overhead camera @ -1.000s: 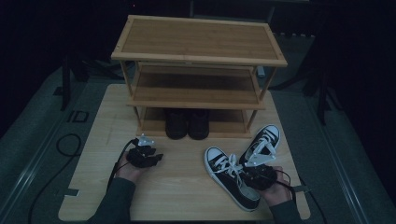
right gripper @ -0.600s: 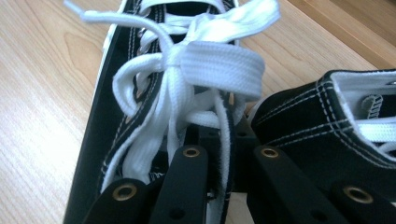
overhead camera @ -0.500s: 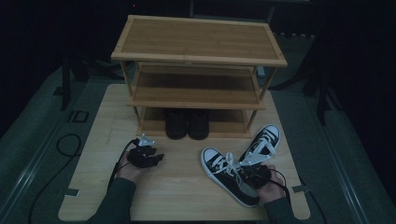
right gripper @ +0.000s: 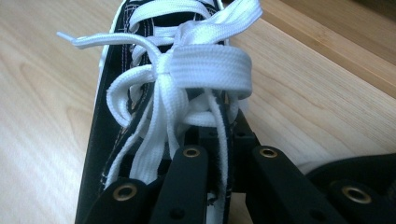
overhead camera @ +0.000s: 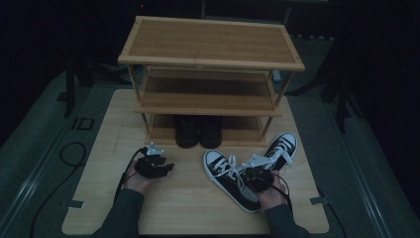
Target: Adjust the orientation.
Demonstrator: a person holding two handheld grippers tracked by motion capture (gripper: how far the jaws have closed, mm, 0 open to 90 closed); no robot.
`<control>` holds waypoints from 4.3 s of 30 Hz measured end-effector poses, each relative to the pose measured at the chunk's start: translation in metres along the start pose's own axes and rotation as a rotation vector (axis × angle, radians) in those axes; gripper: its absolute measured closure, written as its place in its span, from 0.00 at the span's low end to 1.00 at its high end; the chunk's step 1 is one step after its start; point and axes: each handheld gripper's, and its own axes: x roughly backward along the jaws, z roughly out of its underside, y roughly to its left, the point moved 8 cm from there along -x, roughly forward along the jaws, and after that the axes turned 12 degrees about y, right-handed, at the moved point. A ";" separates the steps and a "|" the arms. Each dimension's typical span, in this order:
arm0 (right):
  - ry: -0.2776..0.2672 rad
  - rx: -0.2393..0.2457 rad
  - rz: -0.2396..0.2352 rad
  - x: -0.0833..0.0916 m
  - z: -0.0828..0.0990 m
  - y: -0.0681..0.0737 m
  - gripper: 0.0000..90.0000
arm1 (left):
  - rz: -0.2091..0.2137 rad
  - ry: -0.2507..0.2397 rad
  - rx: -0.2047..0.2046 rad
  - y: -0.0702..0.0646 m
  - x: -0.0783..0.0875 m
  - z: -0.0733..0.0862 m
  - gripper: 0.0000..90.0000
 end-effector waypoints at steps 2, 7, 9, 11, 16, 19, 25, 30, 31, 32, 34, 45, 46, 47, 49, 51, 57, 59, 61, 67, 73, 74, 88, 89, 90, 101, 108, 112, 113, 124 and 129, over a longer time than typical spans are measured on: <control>0.004 -0.012 -0.003 -0.002 -0.002 0.001 0.98 | 0.002 -0.002 -0.001 0.000 0.000 0.000 0.61; 0.021 -0.011 -0.039 0.002 -0.001 0.001 0.90 | -0.007 -0.010 -0.028 -0.002 -0.002 0.000 0.56; 0.014 -0.015 -0.052 0.009 0.001 0.001 0.88 | -0.006 -0.010 -0.027 -0.002 -0.001 0.000 0.56; 0.003 -0.019 -0.074 0.016 0.003 0.002 0.86 | -0.006 -0.011 -0.028 -0.002 -0.002 0.000 0.56; -0.015 0.017 -0.088 0.036 0.006 0.005 0.80 | -0.007 -0.020 -0.032 -0.002 -0.002 -0.001 0.55; -0.035 0.007 -0.105 0.045 0.007 0.002 0.80 | -0.006 -0.023 -0.033 -0.001 -0.002 -0.001 0.55; -0.035 -0.006 -0.084 0.051 0.012 -0.010 0.78 | -0.008 -0.029 -0.040 -0.001 -0.003 -0.001 0.53; -0.022 -0.010 -0.033 0.054 0.015 -0.027 0.76 | -0.010 -0.030 -0.041 -0.002 -0.003 -0.001 0.53; -0.026 -0.013 -0.030 0.055 0.015 -0.030 0.77 | -0.009 -0.030 -0.041 -0.002 -0.003 -0.001 0.53; -0.031 -0.016 -0.043 0.056 0.014 -0.032 0.78 | -0.009 -0.031 -0.041 -0.002 -0.003 -0.001 0.53; -0.042 -0.019 -0.041 0.058 0.013 -0.034 0.77 | -0.009 -0.030 -0.042 -0.002 -0.003 -0.001 0.53; 0.013 -0.041 0.030 0.050 0.012 -0.051 0.74 | -0.004 -0.031 -0.041 -0.002 -0.003 -0.001 0.52; 0.023 -0.043 0.031 0.047 0.013 -0.052 0.73 | -0.005 -0.031 -0.043 -0.001 -0.003 -0.001 0.52; 0.027 -0.051 0.026 0.045 0.014 -0.053 0.74 | -0.003 -0.032 -0.040 -0.002 -0.003 -0.001 0.52; 0.035 -0.054 0.005 0.039 0.017 -0.051 0.77 | -0.004 -0.031 -0.042 -0.002 -0.003 -0.001 0.52; 0.035 -0.045 0.006 0.038 0.018 -0.049 0.81 | -0.005 -0.030 -0.044 -0.002 -0.003 -0.001 0.52; 0.029 -0.037 0.005 0.044 0.018 -0.047 0.88 | -0.003 -0.032 -0.041 -0.002 -0.003 -0.001 0.51; 0.031 -0.034 0.007 0.044 0.018 -0.047 0.88 | -0.003 -0.032 -0.041 -0.001 -0.003 -0.001 0.51; 0.034 -0.030 0.007 0.045 0.019 -0.046 0.89 | -0.001 -0.031 -0.040 -0.001 -0.003 -0.001 0.51; 0.049 -0.013 0.011 0.048 0.022 -0.045 0.90 | 0.003 -0.034 -0.036 -0.001 -0.003 -0.001 0.51; 0.053 -0.004 0.006 0.053 0.028 -0.044 0.90 | 0.007 -0.036 -0.033 -0.001 -0.003 -0.001 0.51; 0.052 -0.002 0.007 0.054 0.028 -0.044 0.90 | 0.008 -0.036 -0.032 -0.001 -0.003 -0.001 0.51; 0.070 0.021 0.038 0.059 0.031 -0.041 0.91 | 0.018 -0.041 -0.026 0.000 -0.003 -0.001 0.51; 0.073 0.022 0.043 0.060 0.032 -0.040 0.91 | 0.018 -0.041 -0.026 0.000 -0.003 -0.001 0.51; 0.073 0.022 0.043 0.060 0.032 -0.040 0.92 | 0.019 -0.042 -0.025 0.000 -0.003 -0.001 0.51; 0.101 0.064 0.002 0.076 0.052 -0.036 0.93 | 0.018 -0.044 -0.026 0.000 -0.003 -0.001 0.51; 0.119 0.078 -0.026 0.086 0.065 -0.035 0.91 | 0.016 -0.046 -0.027 0.000 -0.003 -0.001 0.51; 0.099 0.066 -0.050 0.089 0.065 -0.033 0.80 | 0.015 -0.045 -0.027 0.000 -0.003 -0.001 0.51; 0.087 0.057 -0.050 0.091 0.064 -0.034 0.78 | 0.014 -0.045 -0.028 0.000 -0.003 -0.001 0.51; 0.101 -0.150 0.077 0.077 0.054 -0.075 0.46 | 0.018 -0.047 -0.027 0.000 -0.003 -0.001 0.51; 0.133 -0.225 0.105 0.058 0.047 -0.087 0.44 | 0.014 -0.045 -0.031 0.000 -0.003 0.000 0.51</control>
